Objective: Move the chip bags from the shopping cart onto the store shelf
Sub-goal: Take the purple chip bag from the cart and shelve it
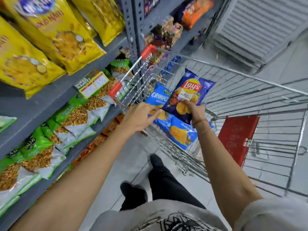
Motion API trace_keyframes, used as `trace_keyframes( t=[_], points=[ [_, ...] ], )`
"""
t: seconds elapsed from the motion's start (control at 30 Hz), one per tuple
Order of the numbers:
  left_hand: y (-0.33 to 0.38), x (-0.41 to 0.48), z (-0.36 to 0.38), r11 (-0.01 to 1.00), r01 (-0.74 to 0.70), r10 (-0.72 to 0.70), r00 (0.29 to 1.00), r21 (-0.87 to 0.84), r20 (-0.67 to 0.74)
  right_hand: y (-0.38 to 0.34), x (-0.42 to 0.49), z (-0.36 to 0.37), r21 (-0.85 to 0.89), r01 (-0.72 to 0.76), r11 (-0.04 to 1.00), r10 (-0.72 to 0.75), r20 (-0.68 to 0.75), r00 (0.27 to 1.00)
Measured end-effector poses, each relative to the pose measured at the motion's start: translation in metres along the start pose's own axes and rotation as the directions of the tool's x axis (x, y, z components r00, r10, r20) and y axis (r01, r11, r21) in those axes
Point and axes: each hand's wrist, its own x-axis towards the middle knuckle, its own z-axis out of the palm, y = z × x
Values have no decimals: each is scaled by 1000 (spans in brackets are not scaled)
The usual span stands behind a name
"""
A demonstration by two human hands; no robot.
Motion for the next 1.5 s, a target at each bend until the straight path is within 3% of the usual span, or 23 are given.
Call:
trace_keyframes(
  t=[0.1,0.2,0.37,0.5,0.63,0.77,0.9,1.0,1.13,1.5],
  points=[
    [3,-11,-51,999,2,-8,984,-34,-177,-56,-29,20,56,133,990,-138,98,986],
    [6,-31,-114,998,24,-43,927,-54,-373,-115,-77,49,117,312,943,-331,226,916],
    [12,-98,-214,994,114,-83,724,-1,-684,-201,-182,104,297,497,815,-579,441,686],
    [14,-169,-284,981,174,-18,505,81,-863,-244,-273,142,456,484,747,-662,575,481],
    [7,-247,-338,936,320,44,311,149,-949,-263,-351,183,529,439,726,-674,674,301],
    [-15,-324,-373,828,543,53,171,139,-984,-265,-413,234,594,375,712,-673,729,123],
    [-40,-387,-390,699,715,-20,54,24,-998,-256,-470,289,600,317,735,-629,778,-14],
    [-59,-417,-393,593,805,-60,47,3,-997,-242,-505,329,587,313,747,-587,803,-103],
    [-76,-443,-400,483,875,-236,93,-33,-967,-225,-545,373,558,321,765,-547,827,-132],
    [-88,-464,-400,409,913,-326,145,-1,-934,-181,-621,463,510,386,768,-466,860,-208]
  ],
)
